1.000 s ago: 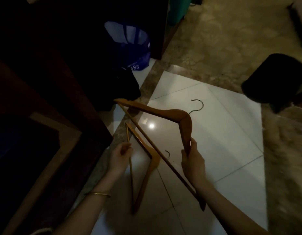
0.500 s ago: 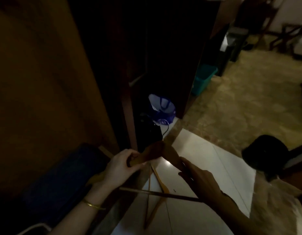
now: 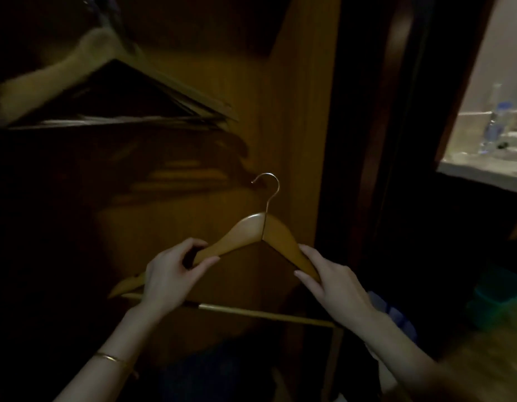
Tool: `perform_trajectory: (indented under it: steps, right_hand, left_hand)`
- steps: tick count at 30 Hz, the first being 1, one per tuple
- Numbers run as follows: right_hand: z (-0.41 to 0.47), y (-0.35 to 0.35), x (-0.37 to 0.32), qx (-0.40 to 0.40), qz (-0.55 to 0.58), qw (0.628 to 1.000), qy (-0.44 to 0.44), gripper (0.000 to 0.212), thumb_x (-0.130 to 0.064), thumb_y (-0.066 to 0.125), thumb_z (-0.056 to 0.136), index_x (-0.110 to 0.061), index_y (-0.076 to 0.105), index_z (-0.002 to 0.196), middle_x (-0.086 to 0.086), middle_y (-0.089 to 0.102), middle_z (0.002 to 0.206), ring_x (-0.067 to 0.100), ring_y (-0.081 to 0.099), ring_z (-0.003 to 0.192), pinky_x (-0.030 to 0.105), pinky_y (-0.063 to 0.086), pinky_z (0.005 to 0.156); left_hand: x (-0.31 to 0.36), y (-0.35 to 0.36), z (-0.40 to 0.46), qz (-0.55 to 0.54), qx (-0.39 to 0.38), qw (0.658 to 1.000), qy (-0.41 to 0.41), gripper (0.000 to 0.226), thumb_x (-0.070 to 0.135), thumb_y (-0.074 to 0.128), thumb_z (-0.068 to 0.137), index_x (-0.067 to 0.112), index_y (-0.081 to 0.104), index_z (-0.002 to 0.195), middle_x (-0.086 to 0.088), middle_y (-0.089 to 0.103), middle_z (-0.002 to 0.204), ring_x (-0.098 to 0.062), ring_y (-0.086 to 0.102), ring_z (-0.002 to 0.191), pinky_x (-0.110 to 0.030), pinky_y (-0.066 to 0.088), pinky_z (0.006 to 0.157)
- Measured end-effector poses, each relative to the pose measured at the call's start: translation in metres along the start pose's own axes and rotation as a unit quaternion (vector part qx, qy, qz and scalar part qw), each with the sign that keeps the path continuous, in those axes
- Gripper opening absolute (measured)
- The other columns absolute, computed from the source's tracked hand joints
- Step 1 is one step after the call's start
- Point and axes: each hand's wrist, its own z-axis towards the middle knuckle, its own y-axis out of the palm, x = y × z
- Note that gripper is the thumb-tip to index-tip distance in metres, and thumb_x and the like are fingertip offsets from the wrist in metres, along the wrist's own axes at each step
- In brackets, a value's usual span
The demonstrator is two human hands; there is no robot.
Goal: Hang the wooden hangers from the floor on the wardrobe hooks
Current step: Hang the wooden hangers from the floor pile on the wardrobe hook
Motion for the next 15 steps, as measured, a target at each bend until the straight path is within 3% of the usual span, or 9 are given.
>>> perform_trajectory:
  steps: [5,11,15]
  right_hand:
    - [0.078,-0.004,-0.047,0.041,-0.011,0.995,-0.087,0.052,-0.048,0.037,0.093,-0.03,0.027,0.14,-0.008,0.06,0.112,0.012,0.063,0.09,0.026,0.052,0.076]
    - [0.169,-0.02,-0.092,0.129,-0.058,0.983,-0.118,0.063,-0.059,0.023,0.086,-0.029,0.028,0.142,-0.006,0.062,0.114,0.01,0.062,0.087,0.024,0.054,0.07]
    - [0.221,-0.043,-0.119,0.195,-0.01,0.974,-0.118,0.049,-0.044,0.038,0.094,-0.025,0.035,0.139,-0.002,0.06,0.116,0.011,0.057,0.081,0.024,0.048,0.067]
  left_hand:
    - [-0.019,-0.058,0.039,0.099,0.081,0.992,-0.024,0.054,0.061,0.045,0.069,0.023,0.062,0.103,0.011,0.059,0.08,-0.005,0.052,0.061,-0.019,0.042,0.05]
    - [-0.033,-0.119,0.105,0.143,0.151,0.978,0.015,0.05,0.058,0.044,0.076,0.025,0.062,0.108,0.008,0.067,0.093,0.003,0.048,0.063,-0.013,0.034,0.053]
    - [-0.03,-0.154,0.15,0.16,0.23,0.959,0.044,0.049,0.06,0.045,0.076,0.025,0.064,0.104,0.006,0.067,0.09,-0.006,0.053,0.071,-0.017,0.036,0.054]
